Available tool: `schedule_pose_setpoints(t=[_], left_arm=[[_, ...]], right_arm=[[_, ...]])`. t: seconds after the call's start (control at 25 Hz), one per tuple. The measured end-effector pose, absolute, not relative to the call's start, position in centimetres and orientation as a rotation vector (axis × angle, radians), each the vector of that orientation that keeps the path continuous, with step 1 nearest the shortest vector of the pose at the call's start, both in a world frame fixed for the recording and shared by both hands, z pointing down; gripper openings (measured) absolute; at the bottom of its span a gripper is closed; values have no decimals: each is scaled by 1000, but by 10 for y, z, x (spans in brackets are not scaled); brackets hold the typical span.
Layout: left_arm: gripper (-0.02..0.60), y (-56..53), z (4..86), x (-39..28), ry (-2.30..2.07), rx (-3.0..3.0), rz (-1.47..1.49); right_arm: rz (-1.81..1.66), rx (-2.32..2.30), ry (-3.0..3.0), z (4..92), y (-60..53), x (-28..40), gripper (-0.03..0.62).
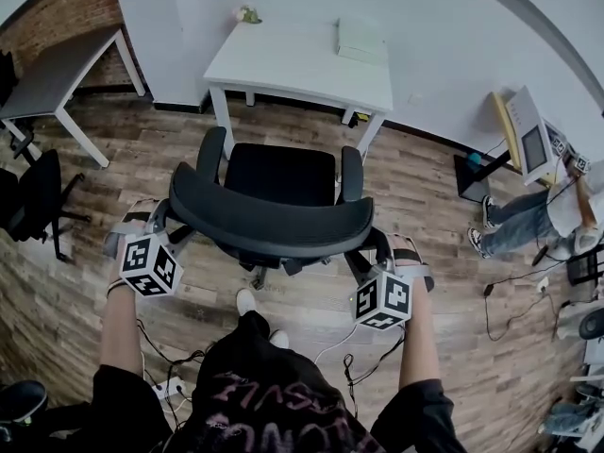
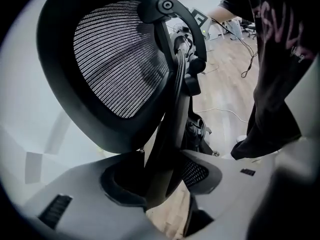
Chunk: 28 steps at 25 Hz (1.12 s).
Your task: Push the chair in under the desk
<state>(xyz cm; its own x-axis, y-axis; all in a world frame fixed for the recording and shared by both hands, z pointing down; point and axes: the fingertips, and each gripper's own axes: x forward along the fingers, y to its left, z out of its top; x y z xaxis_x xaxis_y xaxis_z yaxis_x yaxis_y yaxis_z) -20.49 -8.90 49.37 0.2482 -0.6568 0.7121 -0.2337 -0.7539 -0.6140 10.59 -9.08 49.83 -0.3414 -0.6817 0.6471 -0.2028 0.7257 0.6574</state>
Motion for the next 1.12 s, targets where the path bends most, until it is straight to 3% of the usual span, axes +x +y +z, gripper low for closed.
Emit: schedule_pose_setpoints(t=[1.12], left_arm=[[219, -268, 493, -214, 736, -2163, -1416]], right_arm=[[-505, 826, -1784, 502, -257, 98, 229]])
